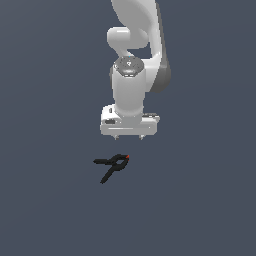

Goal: Pick up the object and move it to a goal position.

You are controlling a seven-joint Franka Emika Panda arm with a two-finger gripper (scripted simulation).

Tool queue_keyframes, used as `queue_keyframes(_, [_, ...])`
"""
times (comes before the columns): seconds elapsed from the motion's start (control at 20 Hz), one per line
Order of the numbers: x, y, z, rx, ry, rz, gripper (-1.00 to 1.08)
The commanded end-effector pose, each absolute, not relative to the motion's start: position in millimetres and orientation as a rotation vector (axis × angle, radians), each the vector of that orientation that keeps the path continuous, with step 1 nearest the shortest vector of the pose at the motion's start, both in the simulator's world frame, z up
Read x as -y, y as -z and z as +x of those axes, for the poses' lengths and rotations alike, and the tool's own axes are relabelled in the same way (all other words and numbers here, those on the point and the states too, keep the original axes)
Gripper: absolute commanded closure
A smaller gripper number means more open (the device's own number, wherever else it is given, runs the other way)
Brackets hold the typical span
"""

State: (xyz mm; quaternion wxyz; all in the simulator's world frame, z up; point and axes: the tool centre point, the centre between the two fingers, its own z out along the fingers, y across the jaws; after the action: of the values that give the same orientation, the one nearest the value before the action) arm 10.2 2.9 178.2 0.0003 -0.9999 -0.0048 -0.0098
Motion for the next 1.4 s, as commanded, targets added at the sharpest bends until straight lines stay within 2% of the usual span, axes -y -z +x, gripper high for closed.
queue_keyframes(0.0, [-3, -178, 10, 0.015, 0.031, -3.141, -0.92])
queue_keyframes(0.55, [-25, -203, 23, 0.055, 0.113, -3.114, -0.92])
queue_keyframes(1.35, [-10, -180, 31, -0.257, 0.082, -3.096, -0.92])
